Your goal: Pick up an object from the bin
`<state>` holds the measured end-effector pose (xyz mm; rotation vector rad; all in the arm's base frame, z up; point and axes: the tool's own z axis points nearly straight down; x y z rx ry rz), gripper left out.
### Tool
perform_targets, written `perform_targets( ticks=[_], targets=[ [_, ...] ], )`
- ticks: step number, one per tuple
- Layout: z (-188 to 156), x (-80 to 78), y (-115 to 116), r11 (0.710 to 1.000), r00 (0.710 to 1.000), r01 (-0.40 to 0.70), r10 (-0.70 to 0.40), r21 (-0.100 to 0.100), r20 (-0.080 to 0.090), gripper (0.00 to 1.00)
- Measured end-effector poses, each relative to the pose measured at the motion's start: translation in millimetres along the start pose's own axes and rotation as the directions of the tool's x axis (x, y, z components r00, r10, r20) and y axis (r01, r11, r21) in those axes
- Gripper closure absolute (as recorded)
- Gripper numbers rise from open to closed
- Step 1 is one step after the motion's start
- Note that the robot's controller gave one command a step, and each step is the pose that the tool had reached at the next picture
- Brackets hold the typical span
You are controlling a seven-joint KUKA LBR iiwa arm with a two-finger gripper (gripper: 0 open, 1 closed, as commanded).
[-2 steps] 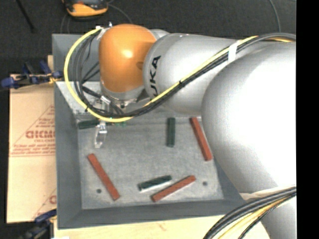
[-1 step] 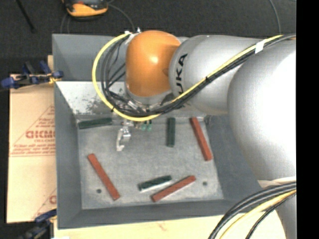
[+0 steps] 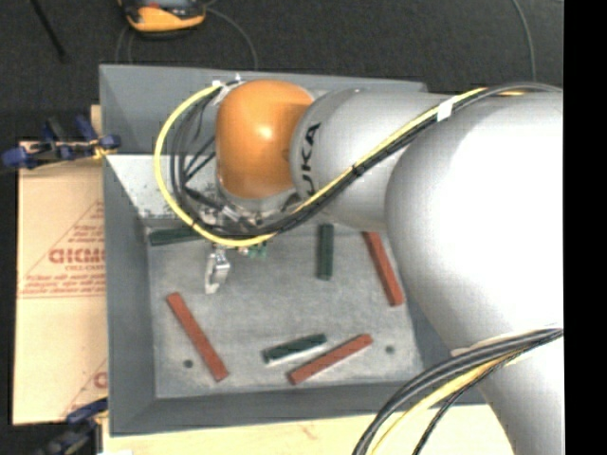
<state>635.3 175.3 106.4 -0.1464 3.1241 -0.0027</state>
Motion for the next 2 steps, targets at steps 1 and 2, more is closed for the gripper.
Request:
perform_targets(
  ticks=[1, 2],
  targets=[
    [14, -0.2, 20, 1.0, 1.0, 0.012, -0.012, -0.006, 0.001, 0.0],
    [28, -9.5, 60, 0.998, 0.998, -0.059, 0.059, -0.008, 0.002, 1.0]
  ],
)
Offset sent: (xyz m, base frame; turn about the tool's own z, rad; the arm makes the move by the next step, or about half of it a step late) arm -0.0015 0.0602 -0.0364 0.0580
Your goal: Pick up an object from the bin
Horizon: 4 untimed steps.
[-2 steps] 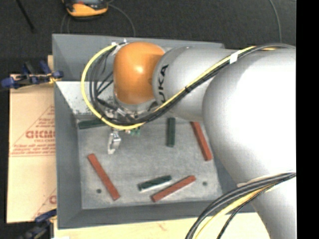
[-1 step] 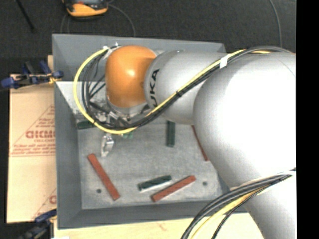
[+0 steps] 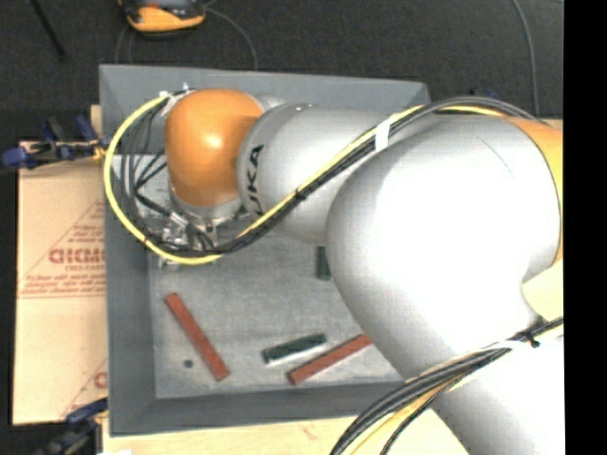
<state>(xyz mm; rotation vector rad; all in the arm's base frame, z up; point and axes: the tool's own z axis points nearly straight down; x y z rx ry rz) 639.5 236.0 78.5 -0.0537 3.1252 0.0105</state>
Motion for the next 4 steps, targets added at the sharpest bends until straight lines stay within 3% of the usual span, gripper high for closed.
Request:
perform_targets(
  ticks=[1, 2, 3, 4],
  targets=[
    [0, 0.0, 0, 1.0, 1.0, -0.001, 0.001, -0.001, 0.0, 1.0],
    [-50, 8.1, -2, 1.0, 1.0, 0.006, -0.006, 0.006, -0.018, 1.0],
    [-87, -1.3, 1, 0.999, 0.999, 0.053, -0.053, 0.005, -0.006, 1.0],
    [-156, 16.0, -12, 1.0, 1.0, 0.028, -0.028, 0.003, -0.012, 1.0]
  ],
)
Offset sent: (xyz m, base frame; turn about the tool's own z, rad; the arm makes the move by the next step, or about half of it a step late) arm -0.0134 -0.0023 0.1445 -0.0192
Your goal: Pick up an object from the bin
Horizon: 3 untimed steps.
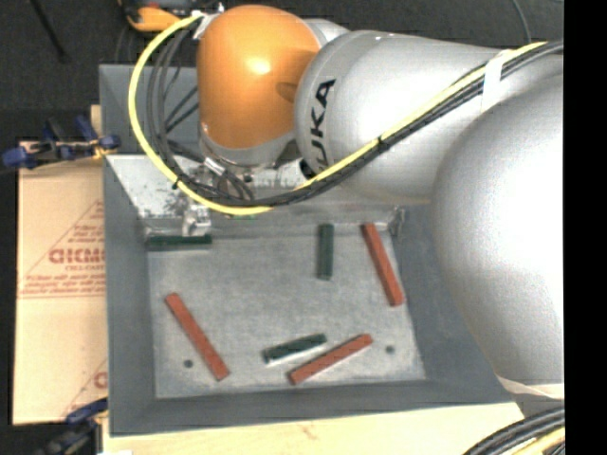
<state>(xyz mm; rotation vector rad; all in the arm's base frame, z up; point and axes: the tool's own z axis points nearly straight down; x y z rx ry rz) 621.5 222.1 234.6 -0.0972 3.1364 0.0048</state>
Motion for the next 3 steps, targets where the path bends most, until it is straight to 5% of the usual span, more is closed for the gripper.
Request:
perform_targets(
  ticks=[1, 2, 3],
  targets=[
    [0, 0.0, 0, 1.0, 1.0, -0.001, 0.001, 0.0, 0.0, 1.0],
    [69, -3.7, -3, 0.993, 0.993, -0.121, 0.121, 0.001, -0.002, 0.0],
    [69, -4.1, -2, 0.993, 0.993, -0.121, 0.121, 0.0, 0.0, 0.0]
  ],
)
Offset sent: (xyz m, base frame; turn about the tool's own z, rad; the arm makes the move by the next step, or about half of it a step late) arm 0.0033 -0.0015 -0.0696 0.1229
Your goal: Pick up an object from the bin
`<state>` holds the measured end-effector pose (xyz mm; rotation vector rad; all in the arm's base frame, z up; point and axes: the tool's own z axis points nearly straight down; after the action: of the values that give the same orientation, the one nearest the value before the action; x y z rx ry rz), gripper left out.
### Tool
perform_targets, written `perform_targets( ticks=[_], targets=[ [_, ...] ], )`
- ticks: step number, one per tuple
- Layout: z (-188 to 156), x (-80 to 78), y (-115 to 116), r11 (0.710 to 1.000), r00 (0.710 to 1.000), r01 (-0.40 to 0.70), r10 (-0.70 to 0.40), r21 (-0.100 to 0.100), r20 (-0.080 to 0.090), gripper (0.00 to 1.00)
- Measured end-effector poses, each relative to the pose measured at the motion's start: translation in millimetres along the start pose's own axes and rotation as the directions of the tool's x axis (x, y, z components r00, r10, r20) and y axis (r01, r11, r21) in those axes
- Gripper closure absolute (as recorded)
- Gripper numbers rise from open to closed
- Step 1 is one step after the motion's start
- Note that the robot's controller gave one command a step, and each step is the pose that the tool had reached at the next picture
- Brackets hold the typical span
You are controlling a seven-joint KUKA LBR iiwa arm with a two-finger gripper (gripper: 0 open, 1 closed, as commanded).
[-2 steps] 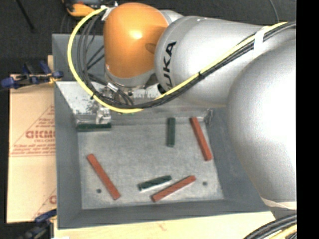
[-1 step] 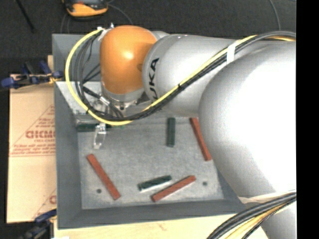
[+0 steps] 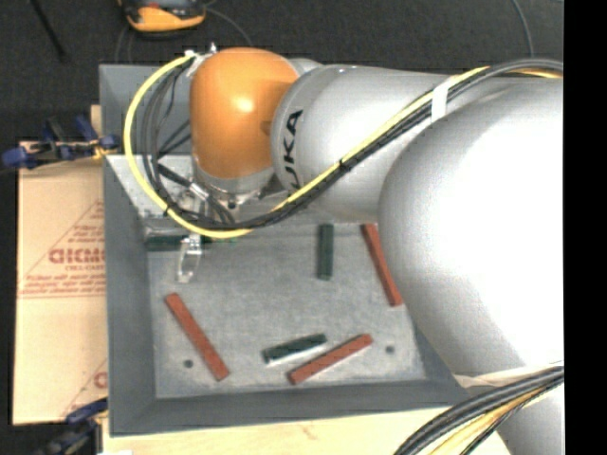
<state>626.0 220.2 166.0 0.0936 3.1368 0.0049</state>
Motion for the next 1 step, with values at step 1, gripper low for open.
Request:
perform_targets(
  ticks=[1],
  targets=[
    [86.7, -20.5, 9.1, 1.0, 1.0, 0.0, 0.0, -0.005, 0.006, 1.0]
  ],
)
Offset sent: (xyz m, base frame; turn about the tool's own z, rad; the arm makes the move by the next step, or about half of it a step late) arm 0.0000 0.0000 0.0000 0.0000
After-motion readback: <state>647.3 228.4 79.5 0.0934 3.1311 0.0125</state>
